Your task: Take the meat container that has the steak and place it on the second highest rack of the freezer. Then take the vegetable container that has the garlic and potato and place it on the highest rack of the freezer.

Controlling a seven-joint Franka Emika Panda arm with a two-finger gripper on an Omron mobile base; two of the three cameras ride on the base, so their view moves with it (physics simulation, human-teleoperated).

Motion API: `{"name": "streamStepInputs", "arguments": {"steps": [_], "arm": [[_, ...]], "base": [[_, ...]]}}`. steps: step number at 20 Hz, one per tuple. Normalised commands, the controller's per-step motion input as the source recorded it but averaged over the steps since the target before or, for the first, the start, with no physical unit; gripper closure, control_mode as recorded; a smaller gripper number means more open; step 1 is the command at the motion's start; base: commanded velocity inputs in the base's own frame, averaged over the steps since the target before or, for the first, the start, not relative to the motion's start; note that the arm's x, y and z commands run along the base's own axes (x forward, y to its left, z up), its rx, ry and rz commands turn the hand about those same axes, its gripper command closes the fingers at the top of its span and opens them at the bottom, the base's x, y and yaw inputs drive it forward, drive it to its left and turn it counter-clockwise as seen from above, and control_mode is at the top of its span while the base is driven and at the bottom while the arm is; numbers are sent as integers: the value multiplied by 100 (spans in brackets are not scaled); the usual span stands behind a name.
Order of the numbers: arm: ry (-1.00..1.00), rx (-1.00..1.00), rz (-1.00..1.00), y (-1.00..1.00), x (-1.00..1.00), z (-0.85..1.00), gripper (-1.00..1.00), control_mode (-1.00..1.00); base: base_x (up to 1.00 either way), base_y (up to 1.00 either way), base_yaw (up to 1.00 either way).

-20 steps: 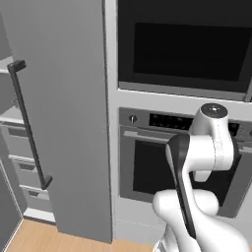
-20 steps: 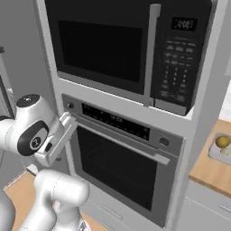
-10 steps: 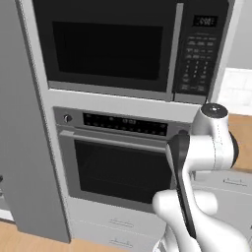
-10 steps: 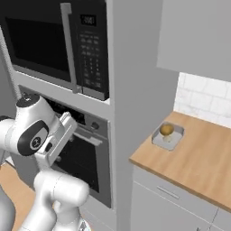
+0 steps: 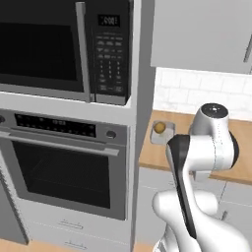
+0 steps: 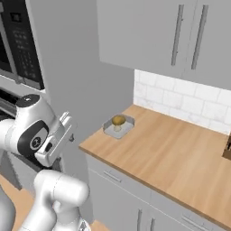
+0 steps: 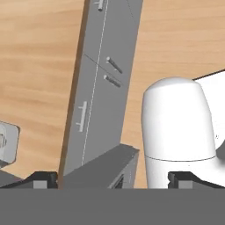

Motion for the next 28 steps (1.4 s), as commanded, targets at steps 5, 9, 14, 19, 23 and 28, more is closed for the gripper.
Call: {"name": "streamStepInputs", "arguments": {"steps": [5,9,14,19,23,28], "arm": [[0,0,0,0,0,0,-100,100],[0,0,0,0,0,0,-100,100],[-2,8,-3,-2,9,-1,-100,-100],[7,0,-1,34,67,-10,-100,-100],[8,2,0,34,83,-9,-100,-100],[4,0,-2,29,66,-36,-100,-100]], "base": [[36,-64,-9],[30,-33,-11],[0,0,0],[0,0,0],[0,0,0],[0,0,0]]}}
